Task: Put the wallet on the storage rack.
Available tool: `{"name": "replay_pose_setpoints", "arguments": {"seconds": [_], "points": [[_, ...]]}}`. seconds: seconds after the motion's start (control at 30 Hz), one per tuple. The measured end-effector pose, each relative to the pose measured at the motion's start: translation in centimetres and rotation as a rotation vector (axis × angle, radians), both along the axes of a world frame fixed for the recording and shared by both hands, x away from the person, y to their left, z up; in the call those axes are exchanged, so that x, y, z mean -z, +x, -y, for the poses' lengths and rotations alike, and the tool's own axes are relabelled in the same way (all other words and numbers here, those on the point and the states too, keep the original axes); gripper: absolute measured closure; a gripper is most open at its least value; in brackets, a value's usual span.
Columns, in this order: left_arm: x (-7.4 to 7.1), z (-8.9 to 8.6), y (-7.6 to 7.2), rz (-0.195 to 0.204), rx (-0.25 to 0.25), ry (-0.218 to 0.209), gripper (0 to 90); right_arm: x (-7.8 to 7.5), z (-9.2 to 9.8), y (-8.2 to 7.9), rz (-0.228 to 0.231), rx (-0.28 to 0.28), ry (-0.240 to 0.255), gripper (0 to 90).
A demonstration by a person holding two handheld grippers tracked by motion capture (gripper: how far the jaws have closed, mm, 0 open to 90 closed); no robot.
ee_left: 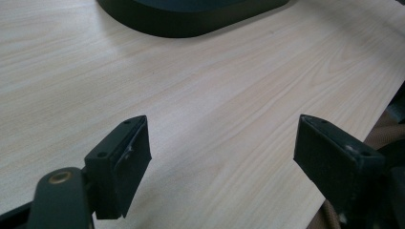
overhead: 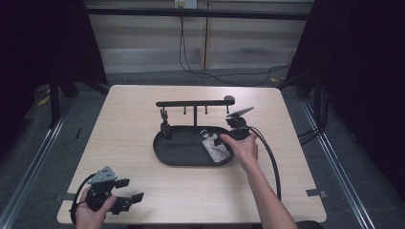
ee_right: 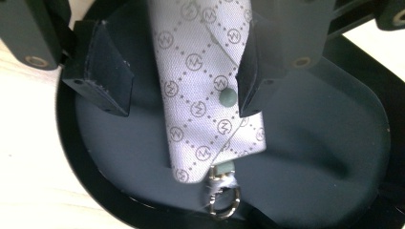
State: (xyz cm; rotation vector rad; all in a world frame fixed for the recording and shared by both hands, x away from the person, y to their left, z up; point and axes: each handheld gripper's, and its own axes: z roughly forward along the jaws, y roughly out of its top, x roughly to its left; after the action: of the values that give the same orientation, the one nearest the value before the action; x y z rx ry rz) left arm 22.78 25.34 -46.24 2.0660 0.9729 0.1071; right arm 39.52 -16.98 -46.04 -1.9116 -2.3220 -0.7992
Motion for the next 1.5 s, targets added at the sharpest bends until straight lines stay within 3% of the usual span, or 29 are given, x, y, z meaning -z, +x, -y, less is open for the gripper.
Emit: {"name": "replay_pose_setpoints", "arguments": {"seconds": [0.3, 0.67, 0.77, 0.9, 1.5], "points": [[0.0, 0.1, 0.0, 0.006, 0.000, -0.001, 19.9, -0.8, 1.2, -0.9, 0.060, -0.002, 0.052, 34.0], [0.0, -0.1, 0.2, 0.008, -0.013, -0.007, 19.9, -2.2, 2.3, -2.5, 0.198, -0.061, 0.083, 27.6], [0.0, 0.0, 0.2, 0.005, -0.013, -0.004, 19.9, -2.0, 2.7, -3.2, 0.192, -0.053, 0.073, 25.2], [0.1, 0.1, 0.2, 0.004, -0.012, -0.007, 19.9, -2.1, 3.6, -4.0, 0.212, -0.031, 0.098, 24.0], [0.0, -0.1, 0.2, 0.006, -0.022, -0.015, 19.9, -2.0, 5.5, -7.7, 0.244, -0.075, 0.075, 23.8]]}}
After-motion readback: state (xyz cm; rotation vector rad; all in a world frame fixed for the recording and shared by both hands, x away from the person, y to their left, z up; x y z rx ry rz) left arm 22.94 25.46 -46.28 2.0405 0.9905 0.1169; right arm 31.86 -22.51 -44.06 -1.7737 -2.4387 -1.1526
